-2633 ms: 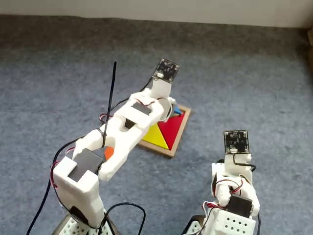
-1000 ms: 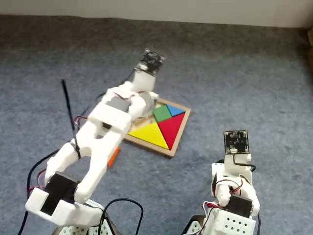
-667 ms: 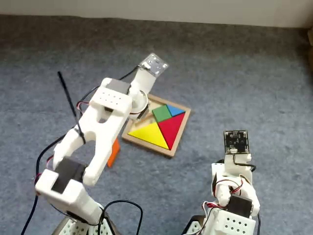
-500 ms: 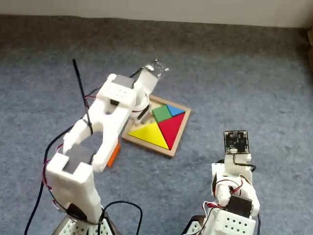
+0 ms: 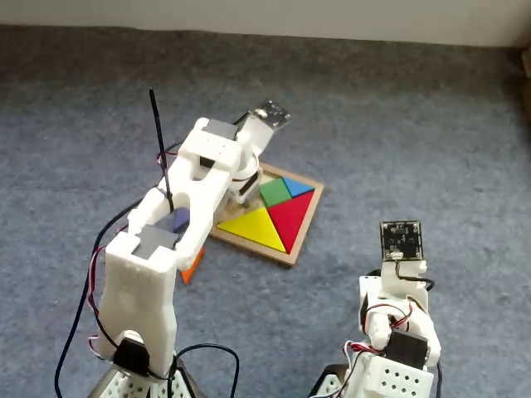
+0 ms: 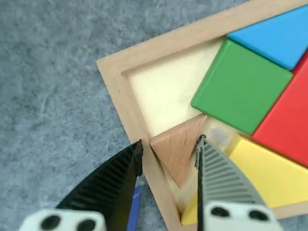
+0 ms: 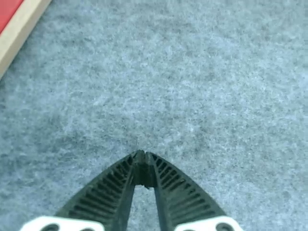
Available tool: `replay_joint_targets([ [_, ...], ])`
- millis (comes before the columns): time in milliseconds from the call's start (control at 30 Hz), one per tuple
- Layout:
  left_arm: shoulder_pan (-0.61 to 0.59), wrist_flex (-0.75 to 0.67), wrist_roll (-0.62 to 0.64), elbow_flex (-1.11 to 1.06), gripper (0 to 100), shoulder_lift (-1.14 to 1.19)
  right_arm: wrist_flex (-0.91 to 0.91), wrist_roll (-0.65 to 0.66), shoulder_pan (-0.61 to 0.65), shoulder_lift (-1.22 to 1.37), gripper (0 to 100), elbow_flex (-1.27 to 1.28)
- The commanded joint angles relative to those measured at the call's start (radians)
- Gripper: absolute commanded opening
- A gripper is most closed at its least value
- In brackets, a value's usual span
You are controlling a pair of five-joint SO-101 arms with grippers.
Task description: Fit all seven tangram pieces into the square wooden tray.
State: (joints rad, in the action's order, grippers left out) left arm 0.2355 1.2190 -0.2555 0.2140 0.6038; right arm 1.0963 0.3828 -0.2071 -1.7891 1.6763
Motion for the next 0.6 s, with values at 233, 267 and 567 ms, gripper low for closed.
replay_joint_targets([
  [233,0.061,0.107,-0.009,0.131,13,0.076,0.005,-0.002,-0.013,-0.016,0.9,0.097],
  [267,0.071,0.110,-0.009,0.130,13,0.077,0.005,-0.002,-0.013,-0.016,0.9,0.097],
  [567,0.085,0.146,-0.008,0.156,10,0.068,0.005,-0.002,-0.013,-0.016,0.9,0.097],
])
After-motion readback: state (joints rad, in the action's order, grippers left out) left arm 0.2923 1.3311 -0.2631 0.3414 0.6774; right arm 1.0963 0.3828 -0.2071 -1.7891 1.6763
